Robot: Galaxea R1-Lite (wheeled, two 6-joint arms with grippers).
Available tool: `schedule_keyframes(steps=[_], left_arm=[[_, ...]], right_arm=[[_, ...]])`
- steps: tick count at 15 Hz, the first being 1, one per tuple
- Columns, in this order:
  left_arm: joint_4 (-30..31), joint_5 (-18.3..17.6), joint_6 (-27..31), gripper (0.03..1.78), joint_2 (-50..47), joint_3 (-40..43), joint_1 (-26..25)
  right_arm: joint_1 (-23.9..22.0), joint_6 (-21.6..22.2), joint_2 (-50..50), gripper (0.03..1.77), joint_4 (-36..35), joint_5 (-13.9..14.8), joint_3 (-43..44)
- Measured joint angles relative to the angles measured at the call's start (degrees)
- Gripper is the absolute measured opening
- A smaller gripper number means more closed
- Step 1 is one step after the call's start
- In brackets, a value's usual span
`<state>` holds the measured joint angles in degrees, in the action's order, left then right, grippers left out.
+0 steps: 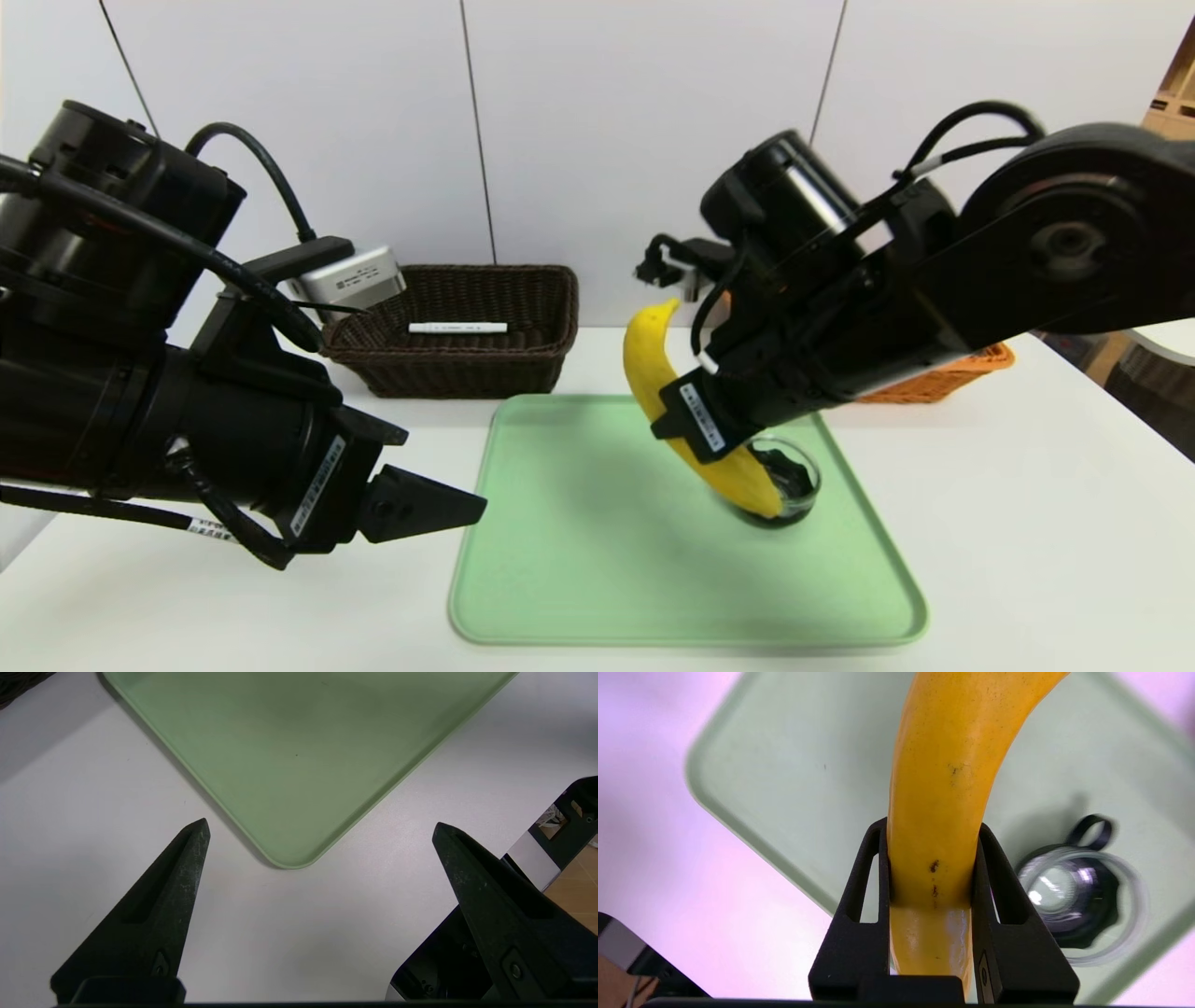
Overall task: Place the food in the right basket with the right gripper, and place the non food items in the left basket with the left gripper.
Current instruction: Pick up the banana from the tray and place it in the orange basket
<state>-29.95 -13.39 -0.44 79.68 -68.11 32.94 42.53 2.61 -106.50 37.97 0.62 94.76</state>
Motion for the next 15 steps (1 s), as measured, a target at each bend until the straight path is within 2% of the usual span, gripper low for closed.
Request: schedule_keyframes(steps=[5, 9, 11, 13, 15], left_arm=[[0.0, 0.0, 0.1, 1.69, -0.5, 0.0, 0.0], [0.2, -0.1, 0.1, 1.69, -0.5, 0.0, 0.0], [0.2, 0.0, 0.1, 1.69, -0.5, 0.0, 0.0], [0.2, 0.0, 0.1, 1.69, -0.5, 0.0, 0.0], [0.2, 0.0, 0.1, 1.69, -0.5, 0.0, 0.0]], right_arm=[[-7.4, 0.0, 5.8, 0.47, -0.1, 0.3, 2.8], [-17.1, -2.2, 8.4, 0.47, 0.0, 0.2, 2.6], [-23.0, -6.5, 8.6, 0.47, -0.2, -0.2, 1.7], [-28.6, -12.5, 8.3, 0.47, -1.6, -1.2, 0.4], [-34.3, -21.3, 7.4, 0.47, -4.6, -4.6, -0.4]])
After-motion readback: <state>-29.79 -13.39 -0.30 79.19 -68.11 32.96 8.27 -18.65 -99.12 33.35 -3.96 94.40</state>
